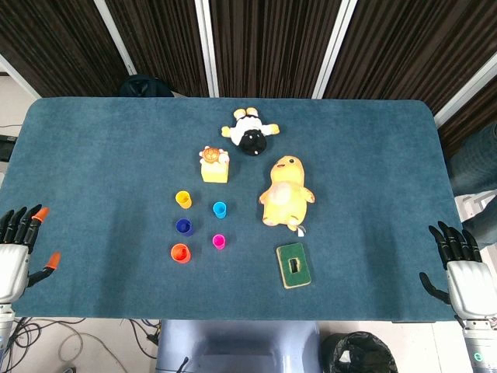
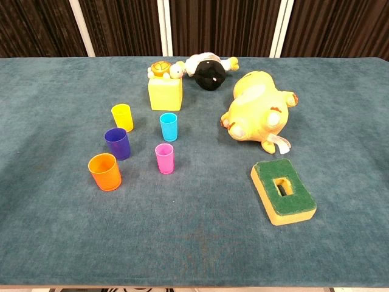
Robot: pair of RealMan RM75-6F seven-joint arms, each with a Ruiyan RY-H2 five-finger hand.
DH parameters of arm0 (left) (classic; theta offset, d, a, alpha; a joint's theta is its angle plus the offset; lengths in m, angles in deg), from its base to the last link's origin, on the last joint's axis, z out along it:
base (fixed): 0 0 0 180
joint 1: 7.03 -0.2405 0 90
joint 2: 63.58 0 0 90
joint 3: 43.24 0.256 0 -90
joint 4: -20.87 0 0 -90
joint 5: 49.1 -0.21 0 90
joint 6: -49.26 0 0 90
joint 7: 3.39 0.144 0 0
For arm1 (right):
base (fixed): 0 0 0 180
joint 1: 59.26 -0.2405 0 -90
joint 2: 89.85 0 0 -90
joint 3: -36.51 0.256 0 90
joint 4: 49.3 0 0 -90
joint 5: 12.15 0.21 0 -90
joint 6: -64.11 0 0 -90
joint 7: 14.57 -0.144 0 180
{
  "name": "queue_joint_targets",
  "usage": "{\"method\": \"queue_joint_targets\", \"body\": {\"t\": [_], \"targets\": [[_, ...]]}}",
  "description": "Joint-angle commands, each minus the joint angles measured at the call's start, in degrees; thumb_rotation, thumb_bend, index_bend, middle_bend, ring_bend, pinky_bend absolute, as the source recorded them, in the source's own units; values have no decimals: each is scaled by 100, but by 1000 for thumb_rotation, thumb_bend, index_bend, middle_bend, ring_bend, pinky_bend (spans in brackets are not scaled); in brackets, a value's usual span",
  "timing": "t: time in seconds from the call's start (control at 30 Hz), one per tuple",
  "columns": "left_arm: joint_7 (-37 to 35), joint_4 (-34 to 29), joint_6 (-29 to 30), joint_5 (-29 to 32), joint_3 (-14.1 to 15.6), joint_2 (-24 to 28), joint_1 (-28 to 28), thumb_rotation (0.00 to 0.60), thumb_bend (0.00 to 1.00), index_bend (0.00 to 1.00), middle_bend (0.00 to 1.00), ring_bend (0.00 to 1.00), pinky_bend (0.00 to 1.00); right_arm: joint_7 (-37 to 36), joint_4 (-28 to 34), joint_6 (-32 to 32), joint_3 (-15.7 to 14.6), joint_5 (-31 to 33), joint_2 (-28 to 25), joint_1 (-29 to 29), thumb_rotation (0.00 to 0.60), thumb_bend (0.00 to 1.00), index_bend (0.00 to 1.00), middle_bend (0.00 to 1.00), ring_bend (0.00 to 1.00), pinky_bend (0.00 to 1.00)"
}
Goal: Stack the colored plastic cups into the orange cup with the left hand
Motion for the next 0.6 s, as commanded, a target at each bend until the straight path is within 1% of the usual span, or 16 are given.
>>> {"method": "queue_joint_targets", "body": {"t": [0.03, 0.2, 0.43, 0.6], "targets": [[33, -61, -41, 17, -15, 38, -20, 600, 296, 76, 38, 0, 0, -3, 2, -1, 4, 9, -5, 2, 600, 372, 60, 43, 72, 36], [55, -106, -57, -40, -13, 61, -39, 600, 296, 76, 39, 0, 0, -15, -3, -11, 13, 25, -1, -3, 600, 372, 60, 43, 71, 36], [-47, -107, -110, -122, -25, 72, -47, 600, 237, 65, 37, 0, 0, -30, -9, -27, 21, 31, 14, -15, 600, 373, 60, 43, 71, 36], [-62, -83, -186, -165, -25, 62, -38, 600, 225, 65, 37, 0, 0, -24, -12, -32, 19, 34, 11, -15, 600, 372, 60, 44, 72, 36]]}}
